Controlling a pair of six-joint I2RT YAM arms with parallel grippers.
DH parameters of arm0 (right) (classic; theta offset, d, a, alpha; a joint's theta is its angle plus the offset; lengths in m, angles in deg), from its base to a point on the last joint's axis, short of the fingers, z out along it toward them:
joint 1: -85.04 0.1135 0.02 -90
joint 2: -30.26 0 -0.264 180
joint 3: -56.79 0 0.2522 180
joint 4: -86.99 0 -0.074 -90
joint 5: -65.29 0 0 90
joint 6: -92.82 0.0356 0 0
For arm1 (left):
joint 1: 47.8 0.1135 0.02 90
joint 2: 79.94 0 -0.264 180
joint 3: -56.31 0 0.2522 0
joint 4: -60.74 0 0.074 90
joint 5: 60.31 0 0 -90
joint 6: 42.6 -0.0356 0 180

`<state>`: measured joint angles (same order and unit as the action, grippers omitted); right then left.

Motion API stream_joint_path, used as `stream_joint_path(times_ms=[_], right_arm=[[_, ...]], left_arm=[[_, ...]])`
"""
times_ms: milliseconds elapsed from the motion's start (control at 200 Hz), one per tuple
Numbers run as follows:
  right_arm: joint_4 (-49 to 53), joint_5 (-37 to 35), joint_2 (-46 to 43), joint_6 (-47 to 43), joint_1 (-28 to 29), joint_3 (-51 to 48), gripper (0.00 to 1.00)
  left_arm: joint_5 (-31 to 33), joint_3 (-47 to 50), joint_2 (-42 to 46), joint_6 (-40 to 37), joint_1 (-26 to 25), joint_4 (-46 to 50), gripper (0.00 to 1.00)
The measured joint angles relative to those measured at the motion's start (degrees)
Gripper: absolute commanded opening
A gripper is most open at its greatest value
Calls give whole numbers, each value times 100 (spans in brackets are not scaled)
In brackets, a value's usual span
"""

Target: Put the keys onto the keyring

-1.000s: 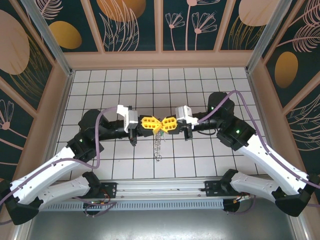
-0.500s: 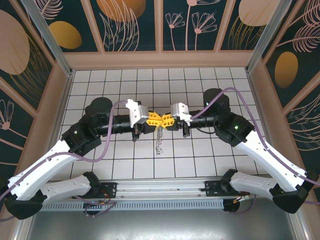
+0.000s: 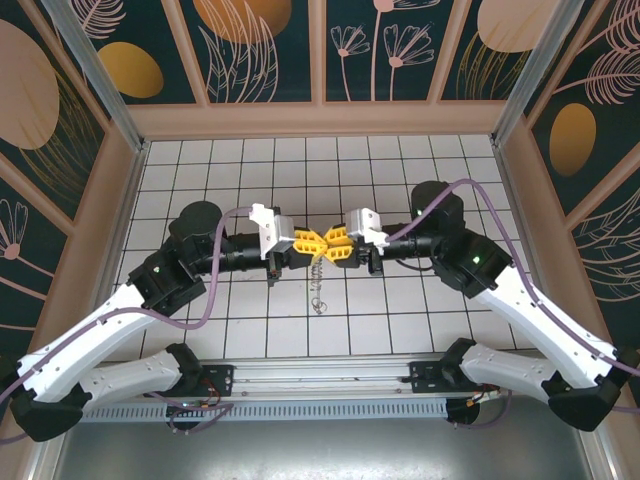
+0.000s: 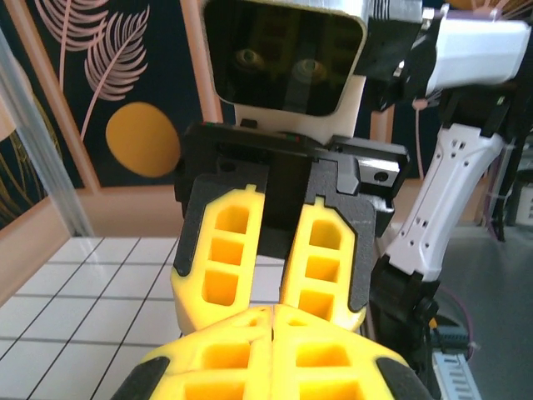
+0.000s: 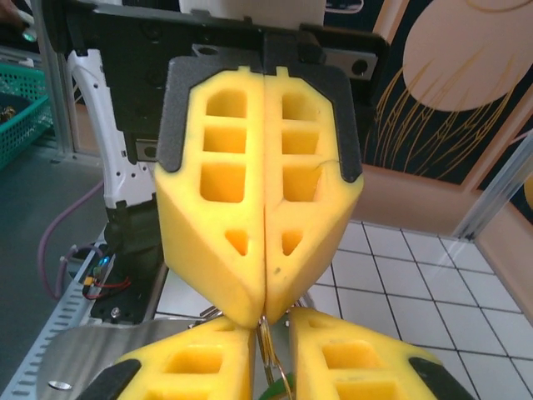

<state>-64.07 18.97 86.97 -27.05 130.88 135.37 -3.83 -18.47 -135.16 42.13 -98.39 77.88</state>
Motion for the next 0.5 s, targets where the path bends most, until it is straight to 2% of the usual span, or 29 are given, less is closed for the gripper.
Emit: stream_joint_path(times_ms=[200,500], right_arm=[[-562,146,-210,240,0,-295,21],[-1215,245,-424,540,0,-686,27]], left_arm=[[-225,450,160,505,-7,-973,0],[-308,531,323,732,-76,-1460,0]])
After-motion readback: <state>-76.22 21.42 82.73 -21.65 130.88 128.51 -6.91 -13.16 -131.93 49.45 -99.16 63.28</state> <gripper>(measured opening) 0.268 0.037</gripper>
